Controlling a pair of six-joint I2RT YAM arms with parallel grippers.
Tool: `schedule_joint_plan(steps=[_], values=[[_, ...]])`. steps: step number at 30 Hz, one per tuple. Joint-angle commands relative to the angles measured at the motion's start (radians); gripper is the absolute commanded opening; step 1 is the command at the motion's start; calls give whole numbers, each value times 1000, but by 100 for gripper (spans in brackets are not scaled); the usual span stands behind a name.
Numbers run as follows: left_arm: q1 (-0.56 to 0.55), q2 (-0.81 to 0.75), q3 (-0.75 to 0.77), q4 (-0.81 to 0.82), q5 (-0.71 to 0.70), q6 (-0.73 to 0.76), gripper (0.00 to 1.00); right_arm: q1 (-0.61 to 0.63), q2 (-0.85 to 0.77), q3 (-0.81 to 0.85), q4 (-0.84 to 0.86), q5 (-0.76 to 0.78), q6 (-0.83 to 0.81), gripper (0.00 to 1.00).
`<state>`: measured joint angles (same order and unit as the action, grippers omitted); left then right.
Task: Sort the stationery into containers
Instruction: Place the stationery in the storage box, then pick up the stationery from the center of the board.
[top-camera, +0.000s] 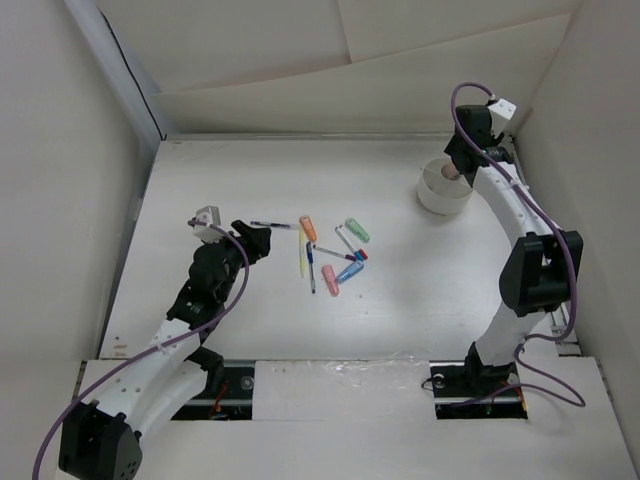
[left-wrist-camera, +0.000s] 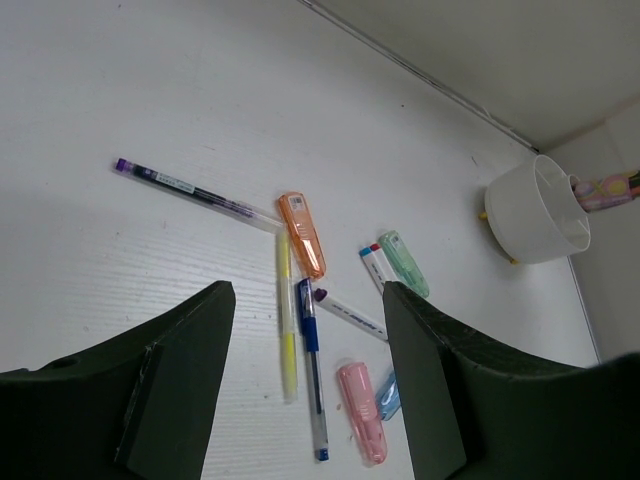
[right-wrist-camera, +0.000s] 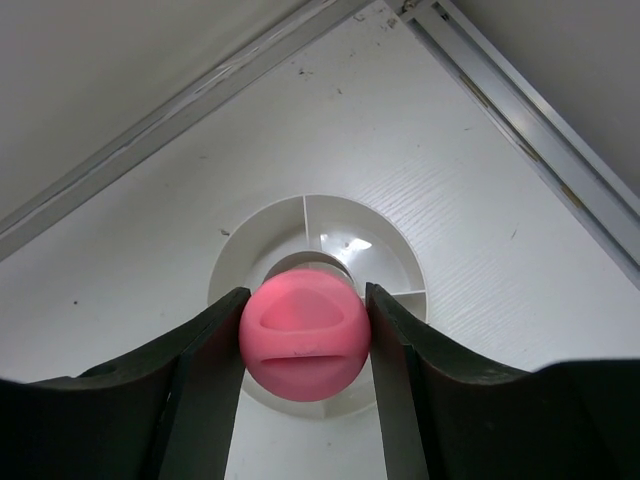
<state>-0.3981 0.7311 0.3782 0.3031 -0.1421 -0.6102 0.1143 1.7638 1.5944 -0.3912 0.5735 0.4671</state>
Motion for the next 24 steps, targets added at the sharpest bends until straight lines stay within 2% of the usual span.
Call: schedule_joint_plan(steps=[1,2,7,11,14,16,18,19,21,24], values=[[-4,-13,33,42,7,4,58,15,-29,15,15,31,-13,55],[-4,-13,33,42,7,4,58,15,-29,15,15,31,-13,63],[-4,-13,33,42,7,4,58,33,-39,50,2,31,-31,77],[-4,-13,33,42,7,4,58,93,-92,50,-9,49,-41,77],[-4,-13,33,42,7,4,58,195,-153,-20,64,28,-94,54],[-4,-13,33,42,7,4,58,246,-173,-83,89,-30,-117,22],[-4,-13,33,42,-2,4,58,318,-173,-129,135,-150,-117,4],[-4,-13,33,42,-2,4,58,340,-161,-173,150,-199,-128,0],[-4,-13,33,42,-2,4,57,410,-135,-206,176,-269,-128,0],[-4,-13,33,42,-2,4,57,470,-47,-215,166,-287,-153,0]])
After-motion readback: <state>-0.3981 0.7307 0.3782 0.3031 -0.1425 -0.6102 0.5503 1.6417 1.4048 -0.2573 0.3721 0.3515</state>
